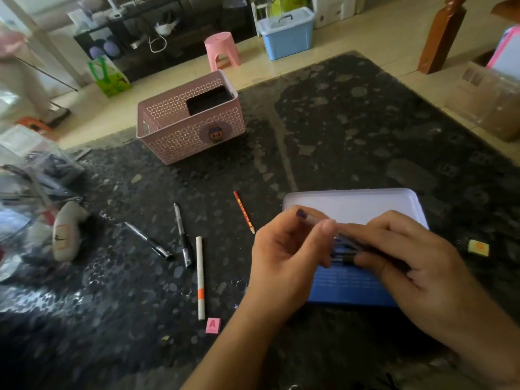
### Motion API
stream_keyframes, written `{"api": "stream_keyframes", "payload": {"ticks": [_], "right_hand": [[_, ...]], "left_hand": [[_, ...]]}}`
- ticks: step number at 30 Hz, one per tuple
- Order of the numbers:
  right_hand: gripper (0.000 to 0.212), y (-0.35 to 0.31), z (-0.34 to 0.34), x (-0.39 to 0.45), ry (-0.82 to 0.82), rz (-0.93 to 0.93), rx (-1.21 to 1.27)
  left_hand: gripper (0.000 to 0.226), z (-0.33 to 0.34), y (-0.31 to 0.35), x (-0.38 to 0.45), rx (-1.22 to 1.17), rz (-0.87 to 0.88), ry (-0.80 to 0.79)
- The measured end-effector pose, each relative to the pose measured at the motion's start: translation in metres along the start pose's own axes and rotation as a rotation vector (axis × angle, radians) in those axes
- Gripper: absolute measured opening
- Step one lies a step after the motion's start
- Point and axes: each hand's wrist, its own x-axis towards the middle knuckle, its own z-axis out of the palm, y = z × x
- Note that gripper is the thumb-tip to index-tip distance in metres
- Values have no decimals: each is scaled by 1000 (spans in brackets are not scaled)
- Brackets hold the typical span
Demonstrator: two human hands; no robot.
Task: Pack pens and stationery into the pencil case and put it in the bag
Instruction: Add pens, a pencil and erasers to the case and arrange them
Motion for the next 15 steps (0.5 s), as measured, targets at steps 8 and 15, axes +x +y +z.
{"api": "stream_keyframes", "payload": {"ticks": [8,15], "right_hand": [[54,40,-20,-2,163,214,900],[47,11,9,1,252,242,708]], "left_hand": [[11,13,-2,-2,-415,-428,-167],[31,5,6,2,5,-342,-181]]}}
